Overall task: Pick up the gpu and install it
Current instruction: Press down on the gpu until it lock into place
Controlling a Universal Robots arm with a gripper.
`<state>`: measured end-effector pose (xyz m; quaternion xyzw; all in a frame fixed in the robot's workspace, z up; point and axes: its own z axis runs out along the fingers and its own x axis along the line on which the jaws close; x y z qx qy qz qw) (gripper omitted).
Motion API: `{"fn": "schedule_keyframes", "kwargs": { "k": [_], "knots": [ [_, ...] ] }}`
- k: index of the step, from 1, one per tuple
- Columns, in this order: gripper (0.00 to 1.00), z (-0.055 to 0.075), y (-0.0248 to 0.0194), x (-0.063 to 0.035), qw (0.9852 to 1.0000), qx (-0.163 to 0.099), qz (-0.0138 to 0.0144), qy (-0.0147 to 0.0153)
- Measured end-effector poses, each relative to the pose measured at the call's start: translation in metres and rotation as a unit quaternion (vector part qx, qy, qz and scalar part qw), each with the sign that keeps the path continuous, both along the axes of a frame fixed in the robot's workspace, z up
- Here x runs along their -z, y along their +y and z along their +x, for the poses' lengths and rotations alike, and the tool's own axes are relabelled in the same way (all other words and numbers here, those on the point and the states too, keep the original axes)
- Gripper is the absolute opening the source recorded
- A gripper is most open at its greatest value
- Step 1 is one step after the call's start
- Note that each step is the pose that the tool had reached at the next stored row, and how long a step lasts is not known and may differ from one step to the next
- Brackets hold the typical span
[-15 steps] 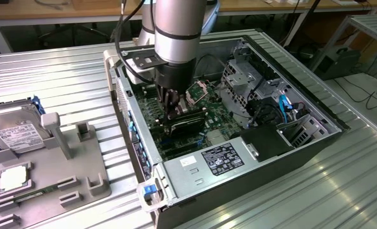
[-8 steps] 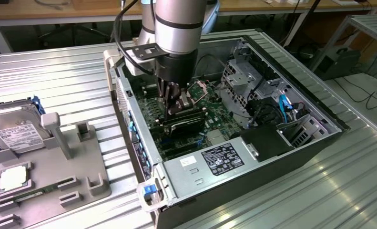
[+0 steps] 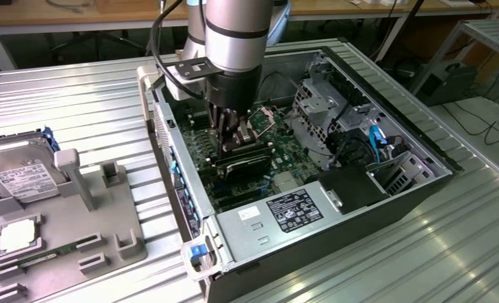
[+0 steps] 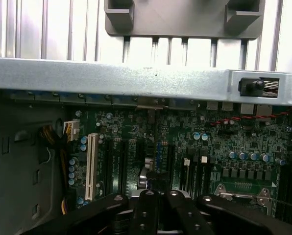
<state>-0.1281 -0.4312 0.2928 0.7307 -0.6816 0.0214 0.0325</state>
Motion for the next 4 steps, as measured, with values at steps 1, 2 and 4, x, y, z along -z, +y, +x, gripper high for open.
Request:
{"fn": "schedule_keyframes", "kwargs": {
  "k": [1, 2, 4],
  "knots": [
    [0.11, 0.0000, 0.0000, 0.0000, 1.0000, 0.000, 0.0000, 0.0000],
    [0.11, 0.0000, 0.0000, 0.0000, 1.0000, 0.000, 0.0000, 0.0000],
    [0.11, 0.0000, 0.0000, 0.0000, 1.0000, 0.000, -0.0001, 0.0000]
  ]
}}
